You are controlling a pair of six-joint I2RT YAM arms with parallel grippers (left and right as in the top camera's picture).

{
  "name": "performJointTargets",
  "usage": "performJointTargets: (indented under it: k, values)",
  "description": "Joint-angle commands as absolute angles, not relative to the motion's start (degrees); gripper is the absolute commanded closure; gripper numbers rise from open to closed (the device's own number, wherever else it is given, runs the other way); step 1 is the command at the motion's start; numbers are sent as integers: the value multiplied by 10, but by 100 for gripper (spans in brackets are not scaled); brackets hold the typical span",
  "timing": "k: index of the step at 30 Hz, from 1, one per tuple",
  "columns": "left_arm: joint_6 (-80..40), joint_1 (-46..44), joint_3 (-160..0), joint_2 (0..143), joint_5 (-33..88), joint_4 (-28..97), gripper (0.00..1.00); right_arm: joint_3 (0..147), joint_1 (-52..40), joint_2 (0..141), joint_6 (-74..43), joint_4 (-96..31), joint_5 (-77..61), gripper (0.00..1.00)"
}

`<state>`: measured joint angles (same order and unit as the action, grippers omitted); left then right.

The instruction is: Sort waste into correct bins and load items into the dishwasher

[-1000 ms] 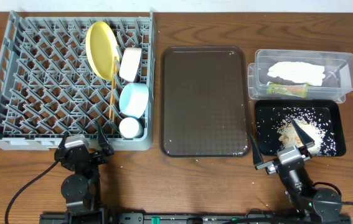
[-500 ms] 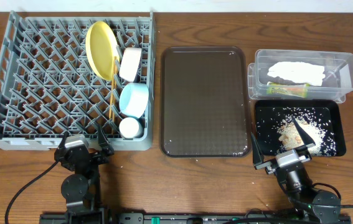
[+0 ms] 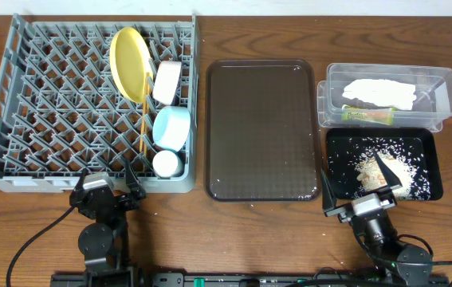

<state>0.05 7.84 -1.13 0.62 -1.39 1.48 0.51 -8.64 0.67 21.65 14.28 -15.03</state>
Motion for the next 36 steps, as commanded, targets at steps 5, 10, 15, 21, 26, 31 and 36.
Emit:
performJointTargets:
  k: [5,10,15,21,26,31,36]
  values:
    - [6,82,-2,3,-19,41,10,3,-91,3,224,50,-152,1]
    - [6,82,-2,3,-19,41,10,3,-91,3,224,-24,-153,1]
    - [6,82,-2,3,-19,41,10,3,-91,3,221,-31,-150,1]
    - [6,82,-2,3,-19,41,10,3,-91,3,212,-31,-150,1]
    - [6,82,-2,3,-19,41,10,3,-91,3,212,-31,-150,1]
    - [6,82,-2,3,-19,41,10,3,-91,3,198,-31,-148,1]
    - [6,82,-2,3,-19,41,10,3,-91,3,162,-32,-143,1]
